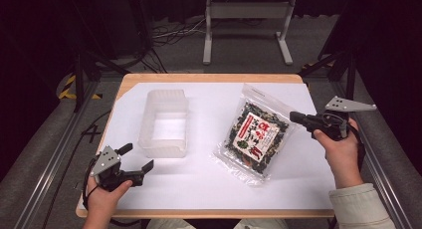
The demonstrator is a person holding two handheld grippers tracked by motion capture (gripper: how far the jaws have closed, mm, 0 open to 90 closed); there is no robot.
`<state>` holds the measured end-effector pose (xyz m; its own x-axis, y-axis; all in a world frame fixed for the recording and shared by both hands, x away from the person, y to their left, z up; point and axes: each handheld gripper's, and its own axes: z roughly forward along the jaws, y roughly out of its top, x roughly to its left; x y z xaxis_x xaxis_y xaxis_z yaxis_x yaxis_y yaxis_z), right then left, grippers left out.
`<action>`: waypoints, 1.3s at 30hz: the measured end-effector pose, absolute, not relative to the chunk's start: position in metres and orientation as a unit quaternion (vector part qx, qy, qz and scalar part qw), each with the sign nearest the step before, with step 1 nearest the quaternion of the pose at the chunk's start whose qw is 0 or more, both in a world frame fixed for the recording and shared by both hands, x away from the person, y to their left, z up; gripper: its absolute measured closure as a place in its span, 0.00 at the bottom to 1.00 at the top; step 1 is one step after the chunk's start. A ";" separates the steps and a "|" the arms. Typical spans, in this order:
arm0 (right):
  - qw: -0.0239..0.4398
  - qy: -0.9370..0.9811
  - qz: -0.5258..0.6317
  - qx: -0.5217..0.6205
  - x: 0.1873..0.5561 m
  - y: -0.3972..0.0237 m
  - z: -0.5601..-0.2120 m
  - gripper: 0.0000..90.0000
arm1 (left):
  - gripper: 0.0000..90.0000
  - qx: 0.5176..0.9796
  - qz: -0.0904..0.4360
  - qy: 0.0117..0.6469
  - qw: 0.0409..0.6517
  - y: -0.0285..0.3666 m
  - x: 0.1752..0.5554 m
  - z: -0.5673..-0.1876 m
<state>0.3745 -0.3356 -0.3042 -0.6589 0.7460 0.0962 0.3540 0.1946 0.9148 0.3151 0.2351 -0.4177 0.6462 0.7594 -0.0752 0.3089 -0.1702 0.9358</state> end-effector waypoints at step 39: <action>0.192 0.759 0.575 0.237 0.345 -0.285 -0.221 1.00 | 0.12 0.738 0.216 0.305 0.562 0.192 0.338 -0.372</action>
<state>0.3445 -0.2848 -0.2207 -0.8136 0.5811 -0.0194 0.1380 0.2255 0.9644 0.3380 0.1919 -0.3723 0.7204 0.6931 -0.0250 0.2083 -0.1818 0.9610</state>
